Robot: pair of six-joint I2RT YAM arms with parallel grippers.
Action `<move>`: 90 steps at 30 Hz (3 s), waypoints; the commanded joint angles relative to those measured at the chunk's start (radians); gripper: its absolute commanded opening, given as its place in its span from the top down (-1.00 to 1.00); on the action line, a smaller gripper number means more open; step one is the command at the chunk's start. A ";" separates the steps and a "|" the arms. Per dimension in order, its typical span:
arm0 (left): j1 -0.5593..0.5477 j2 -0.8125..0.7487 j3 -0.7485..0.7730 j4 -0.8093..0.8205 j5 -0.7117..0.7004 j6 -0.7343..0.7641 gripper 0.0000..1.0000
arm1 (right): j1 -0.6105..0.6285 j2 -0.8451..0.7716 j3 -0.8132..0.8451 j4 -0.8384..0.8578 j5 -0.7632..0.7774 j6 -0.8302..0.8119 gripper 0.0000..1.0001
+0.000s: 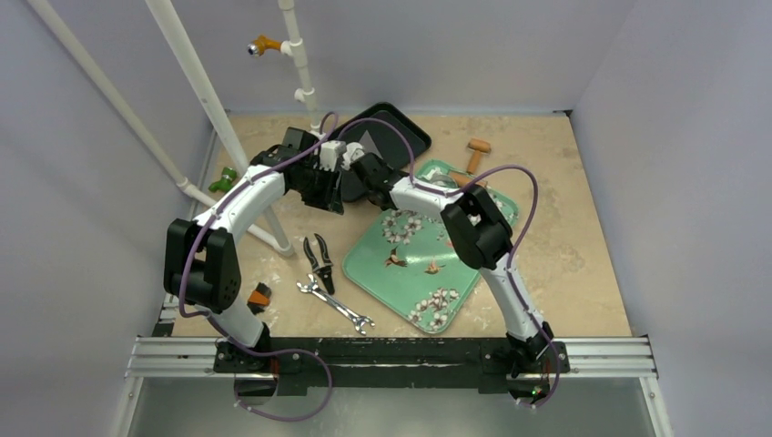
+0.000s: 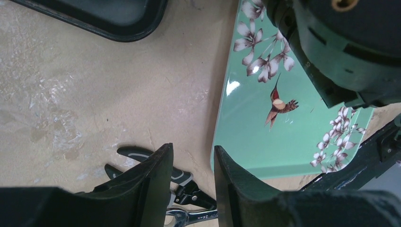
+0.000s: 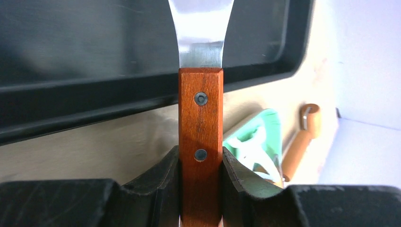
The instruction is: Roll out the dumpling wrappers from the dough
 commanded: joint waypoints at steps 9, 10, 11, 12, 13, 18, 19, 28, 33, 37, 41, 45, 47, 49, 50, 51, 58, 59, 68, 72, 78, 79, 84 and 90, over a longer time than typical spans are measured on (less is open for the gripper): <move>0.008 -0.047 0.001 0.019 -0.002 0.020 0.25 | -0.023 -0.061 -0.097 0.223 0.292 -0.295 1.00; 0.008 -0.047 0.001 0.018 -0.002 0.021 0.25 | -0.024 -0.061 -0.106 0.252 0.302 -0.321 1.00; 0.008 -0.047 0.001 0.017 -0.002 0.022 0.25 | -0.025 -0.062 -0.110 0.269 0.300 -0.334 1.00; 0.008 -0.048 0.001 0.017 -0.002 0.022 0.25 | -0.030 -0.060 -0.103 0.268 0.304 -0.335 1.00; 0.008 -0.047 0.001 0.017 -0.002 0.021 0.25 | -0.041 -0.059 -0.086 0.254 0.307 -0.325 1.00; 0.008 -0.051 0.002 0.016 0.001 0.019 0.25 | -0.091 -0.084 0.027 0.108 0.235 -0.192 1.00; 0.008 -0.052 0.003 0.016 -0.002 0.020 0.25 | -0.093 -0.099 0.038 0.076 0.197 -0.162 1.00; 0.012 -0.052 0.007 0.007 -0.002 0.031 0.25 | -0.104 -0.200 0.054 -0.154 -0.321 0.148 1.00; 0.016 -0.055 0.007 0.005 -0.001 0.033 0.25 | -0.104 -0.143 0.100 -0.209 -0.420 0.210 1.00; 0.017 -0.056 0.004 0.006 0.000 0.033 0.25 | -0.102 -0.108 0.120 -0.254 -0.408 0.199 1.00; 0.017 -0.057 0.001 0.009 0.000 0.033 0.25 | -0.103 -0.125 0.074 -0.250 -0.434 0.196 1.00; 0.017 -0.054 0.001 0.008 0.004 0.030 0.25 | -0.102 -0.117 0.052 -0.259 -0.443 0.206 1.00; 0.017 -0.054 -0.001 0.010 0.006 0.030 0.25 | -0.102 -0.114 0.044 -0.259 -0.443 0.213 1.00; 0.017 -0.055 -0.001 0.011 0.004 0.030 0.25 | -0.102 -0.105 0.045 -0.274 -0.430 0.216 1.00; 0.017 -0.055 -0.002 0.012 0.004 0.030 0.25 | -0.101 -0.098 0.052 -0.288 -0.417 0.218 1.00; 0.017 -0.056 -0.003 0.011 0.004 0.030 0.25 | -0.101 -0.090 0.059 -0.306 -0.417 0.223 1.00; 0.017 -0.056 -0.004 0.013 0.004 0.031 0.25 | -0.096 -0.127 0.063 -0.326 -0.520 0.229 1.00; 0.017 -0.056 -0.006 0.015 0.005 0.032 0.25 | -0.097 -0.149 0.055 -0.307 -0.535 0.235 1.00; 0.017 -0.053 -0.001 0.016 0.014 0.027 0.25 | -0.099 -0.123 0.174 -0.339 -0.435 0.259 1.00; 0.019 -0.052 -0.004 0.016 0.010 0.027 0.25 | -0.099 -0.037 0.238 -0.408 -0.295 0.262 1.00; 0.022 -0.046 -0.004 0.017 0.018 0.024 0.25 | -0.088 0.004 0.240 -0.404 -0.207 0.211 1.00; 0.022 -0.044 -0.003 0.017 0.018 0.024 0.25 | -0.082 0.001 0.226 -0.400 -0.205 0.202 1.00; 0.026 -0.040 -0.005 0.017 0.013 0.025 0.25 | -0.061 -0.047 0.122 -0.352 -0.224 0.203 1.00; 0.026 -0.034 -0.002 0.019 0.019 0.024 0.24 | -0.060 -0.070 0.143 -0.366 -0.195 0.218 1.00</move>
